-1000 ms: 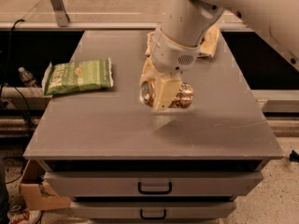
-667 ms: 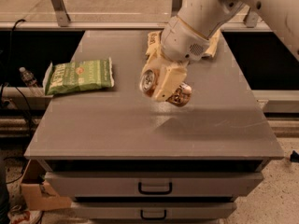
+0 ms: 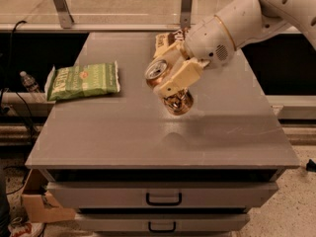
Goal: Place orange can upright
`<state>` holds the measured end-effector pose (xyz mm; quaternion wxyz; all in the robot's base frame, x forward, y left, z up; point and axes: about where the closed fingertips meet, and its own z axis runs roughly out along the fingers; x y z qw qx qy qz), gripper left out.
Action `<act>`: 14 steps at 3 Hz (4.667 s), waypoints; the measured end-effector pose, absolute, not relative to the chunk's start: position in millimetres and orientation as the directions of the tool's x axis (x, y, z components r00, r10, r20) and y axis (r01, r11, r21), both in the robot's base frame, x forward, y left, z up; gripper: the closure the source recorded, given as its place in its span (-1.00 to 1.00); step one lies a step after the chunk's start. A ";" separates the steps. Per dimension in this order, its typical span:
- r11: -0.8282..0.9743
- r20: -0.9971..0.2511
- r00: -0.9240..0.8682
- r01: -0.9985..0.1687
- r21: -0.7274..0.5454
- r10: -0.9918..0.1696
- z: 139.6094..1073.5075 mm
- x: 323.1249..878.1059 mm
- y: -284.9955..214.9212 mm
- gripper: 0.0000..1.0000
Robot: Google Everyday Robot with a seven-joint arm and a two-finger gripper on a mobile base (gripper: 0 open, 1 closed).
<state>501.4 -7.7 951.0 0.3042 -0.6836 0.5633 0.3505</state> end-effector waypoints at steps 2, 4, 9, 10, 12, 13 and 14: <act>-0.020 -0.958 -0.030 -0.999 0.037 -0.286 960.2 508.7 -22.9 1.00; 0.025 -0.962 0.009 -1.000 -0.016 -0.272 961.0 504.7 -28.5 1.00; 0.155 -0.978 0.176 -0.969 -0.192 -0.111 920.1 527.1 -48.7 1.00; 0.166 -0.984 0.154 -0.972 -0.168 -0.095 911.8 529.8 -49.1 1.00; 0.157 -0.983 0.156 -0.973 -0.170 -0.094 913.0 528.7 -44.1 0.19; 0.153 -0.983 0.158 -0.973 -0.170 -0.093 913.6 528.1 -41.6 -0.26; 0.148 -0.983 0.159 -0.974 -0.171 -0.092 914.2 527.6 -39.1 -0.73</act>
Offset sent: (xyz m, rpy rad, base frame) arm 0.0143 -0.0323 0.0069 0.4527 0.1204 -0.2501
